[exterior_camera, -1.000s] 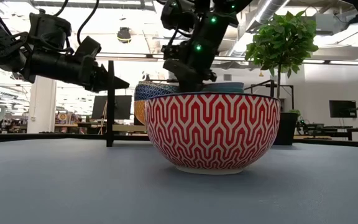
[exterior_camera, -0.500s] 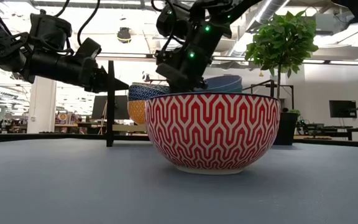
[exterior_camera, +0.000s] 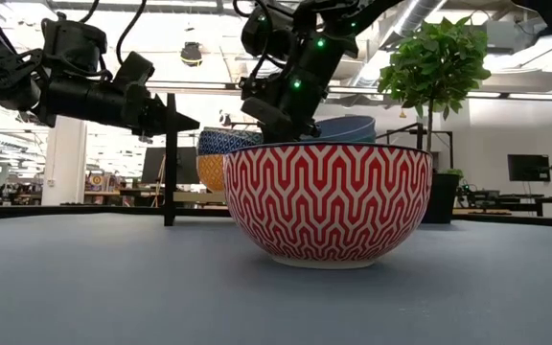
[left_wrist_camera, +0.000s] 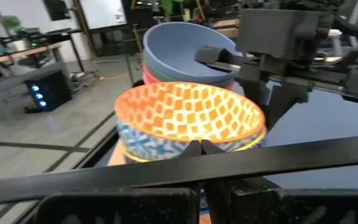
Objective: Place and stack bowls onto a shelf
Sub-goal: Adjust the stacked colored bowls
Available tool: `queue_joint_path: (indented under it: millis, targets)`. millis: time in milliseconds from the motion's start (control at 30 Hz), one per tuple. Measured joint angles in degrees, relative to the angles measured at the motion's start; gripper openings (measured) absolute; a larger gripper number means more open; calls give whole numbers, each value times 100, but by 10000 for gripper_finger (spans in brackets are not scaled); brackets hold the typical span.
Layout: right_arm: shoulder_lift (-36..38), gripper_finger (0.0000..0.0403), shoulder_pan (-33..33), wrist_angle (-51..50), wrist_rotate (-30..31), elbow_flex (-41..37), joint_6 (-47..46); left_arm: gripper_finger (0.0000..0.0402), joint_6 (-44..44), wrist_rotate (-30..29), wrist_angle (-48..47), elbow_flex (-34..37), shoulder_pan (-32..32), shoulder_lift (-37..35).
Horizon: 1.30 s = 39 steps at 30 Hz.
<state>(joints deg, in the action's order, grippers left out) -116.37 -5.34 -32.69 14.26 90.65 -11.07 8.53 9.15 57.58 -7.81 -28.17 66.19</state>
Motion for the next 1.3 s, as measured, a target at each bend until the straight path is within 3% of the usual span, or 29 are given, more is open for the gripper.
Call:
queue_joint_path:
  millis: [200,600,867,1300]
  targets:
    - [28,26,106,-154,-24,80,-49,0,-5,8,151,-1,-6,27]
    - [38,28,314,-1471,72,1123,-42,0,115,48,134,-1,-8,27]
    - [38,28,349,-1533,72,1274,45,0,192,75,83,-3,-17,61]
    - [38,28,428,-1823,76,1738,193,0,123,-322,23,-312,-22,919]
